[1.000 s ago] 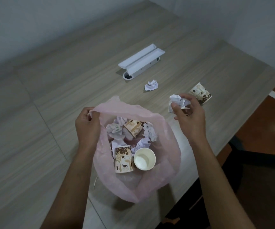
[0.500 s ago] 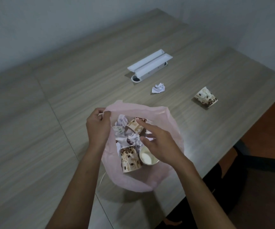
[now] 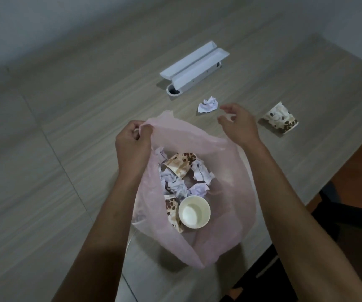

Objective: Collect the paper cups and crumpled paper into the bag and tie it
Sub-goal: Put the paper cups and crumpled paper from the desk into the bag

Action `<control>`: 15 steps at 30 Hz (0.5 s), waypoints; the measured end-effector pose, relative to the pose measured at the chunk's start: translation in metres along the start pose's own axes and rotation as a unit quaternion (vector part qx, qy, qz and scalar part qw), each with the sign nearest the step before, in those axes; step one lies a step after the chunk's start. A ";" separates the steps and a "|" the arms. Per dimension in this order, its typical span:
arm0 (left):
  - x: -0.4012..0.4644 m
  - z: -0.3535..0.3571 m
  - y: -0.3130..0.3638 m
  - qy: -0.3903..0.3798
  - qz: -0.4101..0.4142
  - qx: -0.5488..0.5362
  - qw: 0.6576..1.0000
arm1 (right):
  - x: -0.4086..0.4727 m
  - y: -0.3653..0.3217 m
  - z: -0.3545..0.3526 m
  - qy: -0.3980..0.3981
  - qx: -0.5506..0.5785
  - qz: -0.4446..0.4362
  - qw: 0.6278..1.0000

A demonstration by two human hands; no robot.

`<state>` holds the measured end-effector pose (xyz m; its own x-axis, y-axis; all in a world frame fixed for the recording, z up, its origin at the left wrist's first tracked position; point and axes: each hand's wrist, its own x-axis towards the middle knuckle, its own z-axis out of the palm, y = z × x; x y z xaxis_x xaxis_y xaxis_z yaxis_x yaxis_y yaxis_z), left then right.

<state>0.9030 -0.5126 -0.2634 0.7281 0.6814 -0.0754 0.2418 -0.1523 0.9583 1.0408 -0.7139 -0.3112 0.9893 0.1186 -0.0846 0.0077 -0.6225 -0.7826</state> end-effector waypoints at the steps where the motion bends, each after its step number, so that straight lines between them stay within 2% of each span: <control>1: -0.008 -0.004 0.005 -0.003 0.005 -0.002 1.000 | 0.007 0.000 0.000 -0.023 -0.027 -0.011 0.999; 5: -0.035 -0.023 0.026 0.002 0.021 -0.019 1.000 | 0.035 -0.014 0.002 -0.100 -0.175 -0.091 0.975; 11: -0.063 -0.048 0.049 0.016 0.035 -0.036 0.999 | 0.067 -0.037 -0.001 -0.142 -0.310 -0.147 0.929; 13: -0.068 -0.056 0.052 0.025 0.039 -0.042 0.998 | 0.060 -0.045 0.004 -0.159 -0.320 -0.161 0.920; 15: -0.071 -0.063 0.053 0.029 0.043 -0.045 0.998 | 0.046 -0.049 0.009 -0.126 -0.269 -0.138 0.945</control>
<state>0.8240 -0.5235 -0.1900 0.7041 0.7098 0.0217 0.1197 -0.1487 0.9816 1.0852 -0.6715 -0.2824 0.8733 0.4719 -0.1210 0.3997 -0.8361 -0.3758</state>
